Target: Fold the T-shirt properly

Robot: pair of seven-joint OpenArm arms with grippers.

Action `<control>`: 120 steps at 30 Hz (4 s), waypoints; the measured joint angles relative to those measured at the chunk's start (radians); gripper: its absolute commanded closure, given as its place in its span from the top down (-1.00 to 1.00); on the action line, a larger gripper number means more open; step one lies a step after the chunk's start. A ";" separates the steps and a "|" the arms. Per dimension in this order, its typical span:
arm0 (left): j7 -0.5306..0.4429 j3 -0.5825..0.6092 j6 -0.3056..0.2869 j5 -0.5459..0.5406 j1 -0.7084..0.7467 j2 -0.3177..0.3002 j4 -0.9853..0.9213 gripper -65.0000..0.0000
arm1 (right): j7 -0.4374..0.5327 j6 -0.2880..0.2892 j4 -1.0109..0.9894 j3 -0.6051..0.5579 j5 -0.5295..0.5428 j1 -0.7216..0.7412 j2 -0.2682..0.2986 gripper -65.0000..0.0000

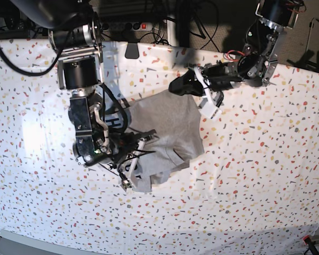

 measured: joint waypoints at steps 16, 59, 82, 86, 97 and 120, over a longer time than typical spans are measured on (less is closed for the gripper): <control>-0.083 -0.005 0.221 0.290 -0.133 -0.102 0.004 -1.00 | -0.055 0.015 0.381 0.000 0.093 -0.287 0.006 -1.00; -0.076 -0.003 0.231 0.121 0.129 -0.103 0.383 -1.00 | -0.042 0.030 0.551 0.024 0.087 -0.536 0.023 -1.00; -0.052 -0.264 0.230 0.102 0.285 -0.198 0.484 -1.00 | -0.183 0.037 0.941 0.174 0.211 -0.688 -0.008 -1.00; -0.030 -0.366 0.230 0.098 0.367 -0.198 0.491 -1.00 | -0.192 0.039 0.967 0.258 0.231 -0.793 -0.008 -1.00; -0.032 -0.565 0.098 0.097 0.626 -0.192 0.491 -1.00 | -0.189 0.106 0.997 0.334 0.240 -1.083 -0.010 -1.00; -0.158 -0.635 -0.031 0.196 0.867 -0.111 0.185 -1.00 | 0.156 0.109 0.436 0.333 0.132 -1.261 -0.011 -1.00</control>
